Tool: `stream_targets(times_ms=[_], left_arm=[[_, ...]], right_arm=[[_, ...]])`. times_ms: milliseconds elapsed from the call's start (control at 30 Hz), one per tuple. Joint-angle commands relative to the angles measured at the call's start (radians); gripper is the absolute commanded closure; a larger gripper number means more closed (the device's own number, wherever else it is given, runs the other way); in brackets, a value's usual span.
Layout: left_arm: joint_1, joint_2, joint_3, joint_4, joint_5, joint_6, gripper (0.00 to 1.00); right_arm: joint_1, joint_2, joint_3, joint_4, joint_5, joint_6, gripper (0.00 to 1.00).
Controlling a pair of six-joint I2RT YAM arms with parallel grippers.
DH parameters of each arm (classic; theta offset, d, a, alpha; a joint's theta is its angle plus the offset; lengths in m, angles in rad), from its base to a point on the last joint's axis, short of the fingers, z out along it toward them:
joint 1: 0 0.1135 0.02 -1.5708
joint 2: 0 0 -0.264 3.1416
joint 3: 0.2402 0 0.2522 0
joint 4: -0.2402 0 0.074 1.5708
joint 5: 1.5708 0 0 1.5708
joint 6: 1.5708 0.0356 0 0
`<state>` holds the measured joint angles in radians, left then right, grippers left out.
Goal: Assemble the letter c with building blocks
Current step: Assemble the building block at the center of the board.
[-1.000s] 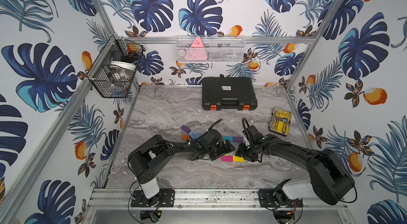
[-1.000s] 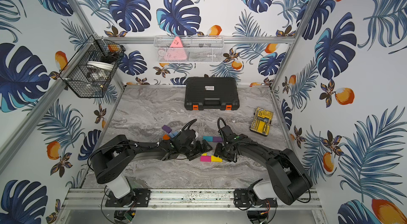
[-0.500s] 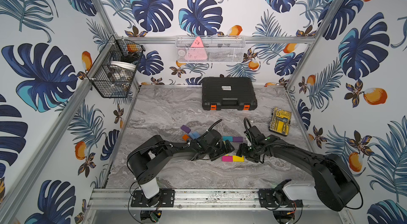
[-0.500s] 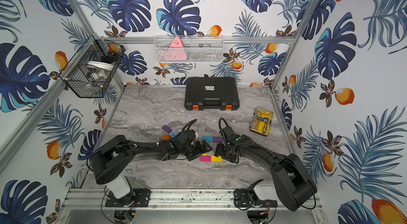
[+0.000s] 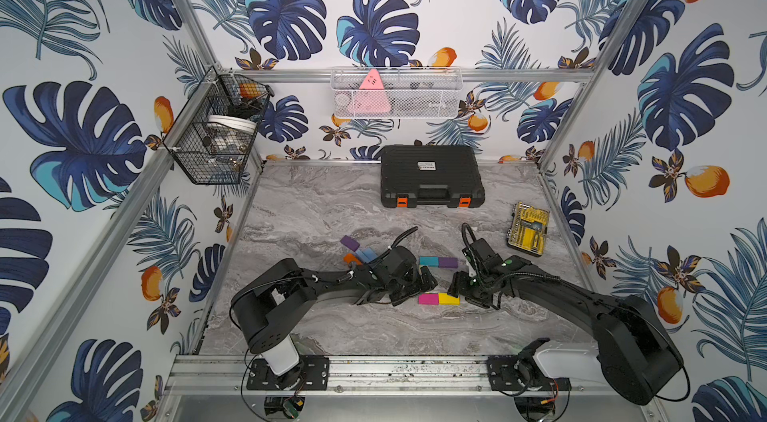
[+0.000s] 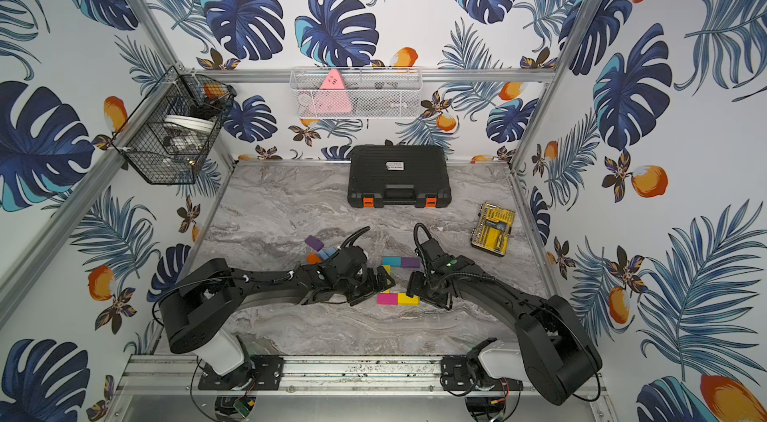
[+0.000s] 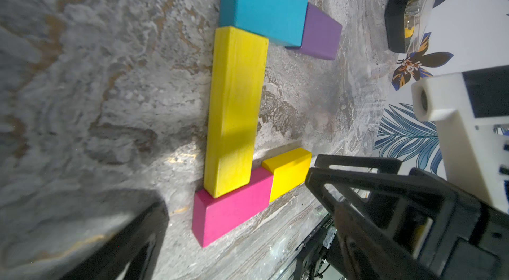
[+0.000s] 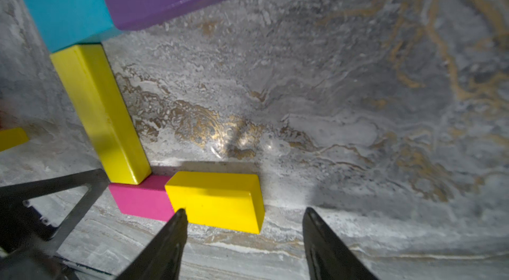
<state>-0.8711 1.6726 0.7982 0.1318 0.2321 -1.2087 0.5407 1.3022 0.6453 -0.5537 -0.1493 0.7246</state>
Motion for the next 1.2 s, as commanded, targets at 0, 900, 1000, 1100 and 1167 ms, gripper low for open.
stream_targets(times_ms=[0,900,1000,1100,1167], left_arm=[[-0.010,0.012,0.012,0.011,-0.002,-0.011,0.01],[-0.027,-0.002,0.041,-0.056,-0.045,0.017,0.01],[-0.002,-0.031,0.047,-0.098,-0.057,0.047,0.01],[0.044,-0.065,0.043,-0.126,-0.052,0.071,0.01],[0.088,-0.085,0.038,-0.135,-0.037,0.083,0.01]], right_arm=[[-0.001,-0.007,-0.001,-0.023,0.018,0.006,0.32],[-0.007,-0.022,-0.003,-0.030,0.006,-0.019,0.32],[0.015,-0.050,0.012,-0.058,0.033,-0.053,0.30],[0.095,-0.066,0.040,-0.102,0.102,-0.072,0.25],[0.168,-0.057,0.064,-0.133,0.163,-0.066,0.23]])
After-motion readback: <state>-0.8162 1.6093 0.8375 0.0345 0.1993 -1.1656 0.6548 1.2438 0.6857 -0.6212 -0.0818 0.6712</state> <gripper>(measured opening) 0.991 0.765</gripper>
